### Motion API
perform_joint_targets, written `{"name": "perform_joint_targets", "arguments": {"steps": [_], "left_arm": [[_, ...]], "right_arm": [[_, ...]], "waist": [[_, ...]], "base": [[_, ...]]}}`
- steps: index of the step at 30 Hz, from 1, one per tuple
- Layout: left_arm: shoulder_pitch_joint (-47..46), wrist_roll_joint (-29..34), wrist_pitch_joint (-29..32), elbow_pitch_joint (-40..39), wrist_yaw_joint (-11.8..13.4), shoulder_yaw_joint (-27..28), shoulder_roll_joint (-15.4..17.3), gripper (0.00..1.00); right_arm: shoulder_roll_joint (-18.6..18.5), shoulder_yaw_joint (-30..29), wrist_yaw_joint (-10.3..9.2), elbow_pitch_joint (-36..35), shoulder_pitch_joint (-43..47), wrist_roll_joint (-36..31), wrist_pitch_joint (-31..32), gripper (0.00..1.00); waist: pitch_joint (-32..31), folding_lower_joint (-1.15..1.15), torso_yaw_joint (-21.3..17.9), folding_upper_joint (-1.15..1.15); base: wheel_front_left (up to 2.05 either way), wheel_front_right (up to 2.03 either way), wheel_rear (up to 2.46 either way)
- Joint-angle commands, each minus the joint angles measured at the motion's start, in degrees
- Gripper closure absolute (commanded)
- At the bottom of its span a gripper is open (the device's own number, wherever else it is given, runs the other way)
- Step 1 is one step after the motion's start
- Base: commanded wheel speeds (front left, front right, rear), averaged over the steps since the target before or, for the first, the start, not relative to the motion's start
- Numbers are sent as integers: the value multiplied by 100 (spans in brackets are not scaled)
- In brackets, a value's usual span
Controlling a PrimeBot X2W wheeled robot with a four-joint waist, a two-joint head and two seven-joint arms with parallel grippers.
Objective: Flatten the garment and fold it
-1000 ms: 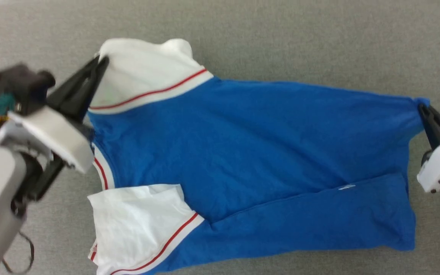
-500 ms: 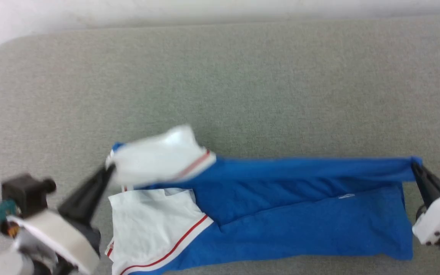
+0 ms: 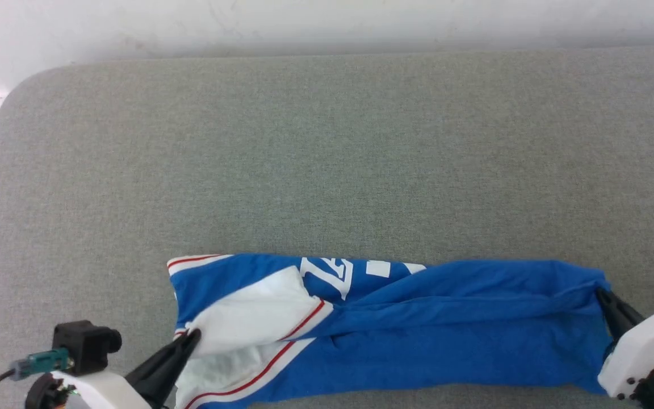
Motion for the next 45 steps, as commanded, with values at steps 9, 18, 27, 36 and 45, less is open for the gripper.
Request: {"name": "perform_joint_targets", "arguments": {"steps": [9, 18, 27, 36, 45], "left_arm": [[-615, 89, 304, 1311, -169, -395, -762, 88], [-796, -26, 108, 1663, -221, -314, -1107, 0], [-565, 508, -1146, 1193, 517, 298, -1194, 0], [5, 2688, -1398, 108, 1593, 1620, -1840, 0], [500, 4001, -1399, -133, 1376, 2135, -2526, 0]], "right_arm": [[-12, 432, -5, 617, -233, -198, -1, 94], [-60, 373, -5, 688, -319, -164, -196, 0], [183, -52, -5, -245, 58, -75, -395, 0], [308, -107, -5, -284, 367, -447, -292, 0], [290, -145, -5, 334, 189, -577, -386, 0]], "waist": [[-14, 0, -77, 0], [41, 0, -106, 0], [-24, 0, -42, 0], [20, 0, -46, 0], [102, 0, 94, 0]], "base": [[0, 0, 0], [0, 0, 0], [0, 0, 0], [0, 0, 0], [0, 0, 0]]}}
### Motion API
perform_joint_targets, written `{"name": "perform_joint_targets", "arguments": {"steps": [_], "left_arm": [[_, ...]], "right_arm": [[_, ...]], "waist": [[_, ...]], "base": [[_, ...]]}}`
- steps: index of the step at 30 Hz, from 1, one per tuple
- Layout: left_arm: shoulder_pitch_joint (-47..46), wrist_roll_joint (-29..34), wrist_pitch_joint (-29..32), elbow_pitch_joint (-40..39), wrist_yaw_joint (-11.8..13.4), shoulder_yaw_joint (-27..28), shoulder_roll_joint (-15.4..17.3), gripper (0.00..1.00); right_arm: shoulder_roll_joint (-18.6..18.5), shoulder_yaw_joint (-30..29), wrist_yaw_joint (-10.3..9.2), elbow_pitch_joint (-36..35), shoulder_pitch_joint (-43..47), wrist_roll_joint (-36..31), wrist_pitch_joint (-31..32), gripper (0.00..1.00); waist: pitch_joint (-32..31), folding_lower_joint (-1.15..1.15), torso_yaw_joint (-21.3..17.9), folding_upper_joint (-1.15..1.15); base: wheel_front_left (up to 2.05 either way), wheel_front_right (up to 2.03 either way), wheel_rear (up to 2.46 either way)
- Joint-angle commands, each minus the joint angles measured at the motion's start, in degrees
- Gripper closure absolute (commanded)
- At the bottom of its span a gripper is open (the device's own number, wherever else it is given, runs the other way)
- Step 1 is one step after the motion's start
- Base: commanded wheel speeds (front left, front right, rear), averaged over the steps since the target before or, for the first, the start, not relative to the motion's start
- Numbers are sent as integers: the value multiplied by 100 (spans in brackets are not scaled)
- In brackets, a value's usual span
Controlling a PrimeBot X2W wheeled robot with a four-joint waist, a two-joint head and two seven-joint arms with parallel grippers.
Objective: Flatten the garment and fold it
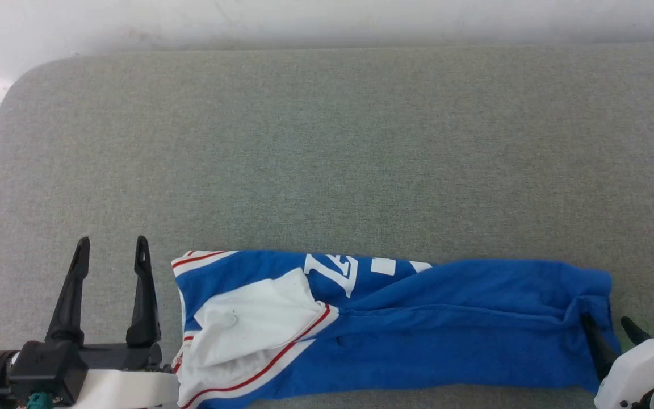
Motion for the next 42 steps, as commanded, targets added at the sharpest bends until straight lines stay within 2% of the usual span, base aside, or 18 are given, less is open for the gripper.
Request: {"name": "perform_joint_targets", "arguments": {"steps": [1, 5, 6, 7, 8, 10, 17, 25, 35, 38, 42], "left_arm": [[60, 77, -26, 40, -100, 72, -111, 0], [79, 155, -26, 149, -355, 165, -283, 0], [79, 175, -26, 172, -410, 192, -317, 0], [77, 197, -26, 192, -462, 218, -348, 0], [76, 216, -26, 210, -509, 245, -382, 0], [68, 247, -27, 248, -605, 293, -439, 0], [33, 341, -27, 396, -893, 438, -563, 0], [110, 575, -27, 559, -1060, 531, -644, 0], [272, 719, -27, 739, -1234, 556, -705, 0], [304, 730, -27, 779, -1266, 580, -722, 0], [331, 727, -27, 844, -1317, 591, -766, 0]], "right_arm": [[-15, -19, -5, 112, -95, -35, -47, 0], [-5, 94, -5, 408, -91, 36, 205, 0], [10, 128, -5, 457, -85, 98, 332, 24], [30, 148, -5, 495, -71, 160, 486, 58], [39, 165, -5, 520, -55, 198, 643, 70], [43, 143, -5, 521, -46, 245, 865, 100], [-62, 10, -5, 229, -157, 162, 1027, 100], [-436, -79, -5, 203, -695, -145, 432, 100], [-1104, -1106, -5, 880, -904, -497, 105, 100], [-1142, -1171, -5, 879, -816, -588, 106, 100], [-960, -846, -5, 625, -683, -343, 233, 100]], "waist": [[40, 0, 60, 0], [84, 0, 142, 0], [92, 0, 155, 0], [101, 0, 169, 0], [108, 0, 178, 0], [127, 0, 198, 0], [122, 0, 186, 0], [-51, 0, 0, 0], [-269, 0, -101, 0], [-310, 0, -122, 0], [-373, 0, -158, 0]], "base": [[0, 0, 0], [0, 0, 0], [0, 0, 0], [0, 0, 0], [0, 0, 0], [0, 0, 0], [0, 0, 0], [0, 0, 0], [0, 0, 0], [0, 0, 0], [0, 0, 0]]}}
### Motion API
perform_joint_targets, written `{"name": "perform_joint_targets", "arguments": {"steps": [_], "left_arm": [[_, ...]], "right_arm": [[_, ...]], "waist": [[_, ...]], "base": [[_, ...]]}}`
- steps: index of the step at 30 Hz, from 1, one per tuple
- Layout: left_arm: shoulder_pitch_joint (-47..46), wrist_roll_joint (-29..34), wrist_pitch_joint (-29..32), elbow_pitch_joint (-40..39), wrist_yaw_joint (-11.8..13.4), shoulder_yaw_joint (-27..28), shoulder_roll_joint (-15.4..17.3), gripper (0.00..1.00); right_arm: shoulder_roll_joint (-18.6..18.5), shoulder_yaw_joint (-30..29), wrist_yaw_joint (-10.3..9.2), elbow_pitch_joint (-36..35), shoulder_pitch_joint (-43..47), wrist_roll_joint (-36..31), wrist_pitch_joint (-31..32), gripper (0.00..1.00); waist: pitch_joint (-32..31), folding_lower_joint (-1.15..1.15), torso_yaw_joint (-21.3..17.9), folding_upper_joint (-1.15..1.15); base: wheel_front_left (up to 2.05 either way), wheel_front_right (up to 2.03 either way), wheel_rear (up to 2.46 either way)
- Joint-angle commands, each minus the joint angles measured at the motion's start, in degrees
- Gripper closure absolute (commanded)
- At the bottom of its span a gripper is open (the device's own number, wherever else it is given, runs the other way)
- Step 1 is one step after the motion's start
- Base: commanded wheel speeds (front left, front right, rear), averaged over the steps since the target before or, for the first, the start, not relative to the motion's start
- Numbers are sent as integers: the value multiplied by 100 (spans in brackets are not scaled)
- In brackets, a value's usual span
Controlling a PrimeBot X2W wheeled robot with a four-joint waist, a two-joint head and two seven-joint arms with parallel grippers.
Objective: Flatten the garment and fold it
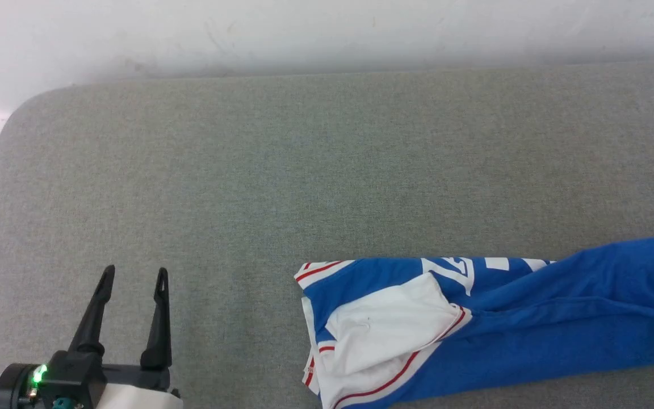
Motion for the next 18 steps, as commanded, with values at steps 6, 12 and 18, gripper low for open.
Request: {"name": "perform_joint_targets", "arguments": {"steps": [6, 12, 18], "left_arm": [[48, 62, -27, 98, -89, 7, -137, 0], [52, 49, -27, 146, -154, 41, -230, 0], [33, 58, -27, 188, -228, 55, -321, 0]], "right_arm": [[266, 802, -10, -780, 273, 597, 306, 100], [335, 1831, -10, -1542, 562, 1116, 792, 100], [375, 2813, -10, -1915, 271, 1429, 973, 100]], "waist": [[-106, 0, -34, 0], [-167, 0, 34, 0], [-130, 0, 200, 0]], "base": [[0, 0, 0], [0, 0, 0], [0, 0, 0]]}}
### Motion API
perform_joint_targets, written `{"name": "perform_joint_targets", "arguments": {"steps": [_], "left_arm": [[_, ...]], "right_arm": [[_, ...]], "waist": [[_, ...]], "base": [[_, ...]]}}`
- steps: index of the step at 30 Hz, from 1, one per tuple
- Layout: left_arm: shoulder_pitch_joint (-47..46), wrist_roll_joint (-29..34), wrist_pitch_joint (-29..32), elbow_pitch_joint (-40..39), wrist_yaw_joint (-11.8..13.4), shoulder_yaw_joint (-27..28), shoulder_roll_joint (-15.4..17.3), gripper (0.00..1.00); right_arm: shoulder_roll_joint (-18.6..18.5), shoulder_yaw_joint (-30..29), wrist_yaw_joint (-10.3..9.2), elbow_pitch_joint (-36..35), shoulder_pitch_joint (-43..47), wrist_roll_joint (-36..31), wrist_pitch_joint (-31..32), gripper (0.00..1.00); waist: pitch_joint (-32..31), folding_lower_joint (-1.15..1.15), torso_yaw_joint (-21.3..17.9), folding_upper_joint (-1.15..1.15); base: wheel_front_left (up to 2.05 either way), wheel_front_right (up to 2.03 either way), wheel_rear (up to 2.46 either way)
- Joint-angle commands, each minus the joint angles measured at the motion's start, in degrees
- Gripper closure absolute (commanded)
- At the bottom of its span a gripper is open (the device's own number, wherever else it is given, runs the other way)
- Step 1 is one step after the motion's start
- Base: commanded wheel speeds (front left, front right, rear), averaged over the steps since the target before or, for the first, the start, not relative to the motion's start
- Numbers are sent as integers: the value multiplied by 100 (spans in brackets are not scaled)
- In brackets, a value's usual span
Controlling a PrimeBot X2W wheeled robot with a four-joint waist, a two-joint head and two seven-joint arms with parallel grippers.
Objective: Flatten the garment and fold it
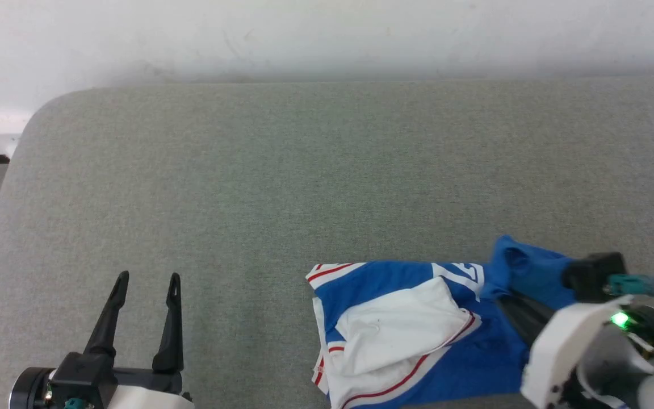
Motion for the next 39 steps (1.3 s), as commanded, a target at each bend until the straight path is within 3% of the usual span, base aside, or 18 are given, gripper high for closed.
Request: {"name": "perform_joint_targets", "arguments": {"steps": [1, 14, 23, 24, 25, 26, 27, 28, 35, 39], "left_arm": [[13, 38, -27, 20, -42, 19, -35, 0], [-186, 84, -27, 154, -184, 26, -238, 0], [-338, 115, -27, 273, -308, 27, -378, 0], [-354, 119, -27, 289, -322, 25, -392, 0], [-369, 124, -27, 304, -334, 26, -406, 0], [-382, 128, -27, 320, -346, 26, -420, 0], [-392, 133, -27, 335, -357, 27, -434, 0], [-397, 137, -27, 350, -366, 31, -447, 0], [-336, 165, -27, 426, -399, 68, -508, 0], [-252, 181, -27, 389, -384, 125, -502, 0]], "right_arm": [[48, 218, -4, -72, -204, 72, 31, 100], [510, 2247, -4, 358, -1370, 398, 273, 100], [805, 2423, -4, 1891, -1767, -162, 263, 98], [826, 2449, -4, 2037, -1798, -247, 270, 90], [852, 2452, -4, 2154, -1816, -305, 261, 75], [883, 2457, -4, 2244, -1832, -338, 238, 55], [911, 2487, -4, 2300, -1849, -340, 221, 7], [939, 2494, -4, 2333, -1865, -314, 195, 0], [1021, 2190, -4, 2042, -1982, -192, -68, 0], [958, 1597, -4, 1514, -1808, -317, -222, 0]], "waist": [[32, 0, 91, 0], [161, 0, 404, 0], [291, 0, 553, 0], [298, 0, 567, 0], [302, 0, 577, 0], [305, 0, 587, 0], [306, 0, 595, 0], [304, 0, 594, 0], [175, 0, 467, 0], [97, 0, 335, 0]], "base": [[0, 0, 0], [0, 0, 0], [0, 0, 0], [0, 0, 0], [0, 0, 0], [0, 0, 0], [0, 0, 0], [0, 0, 0], [0, 0, 0], [0, 0, 0]]}}
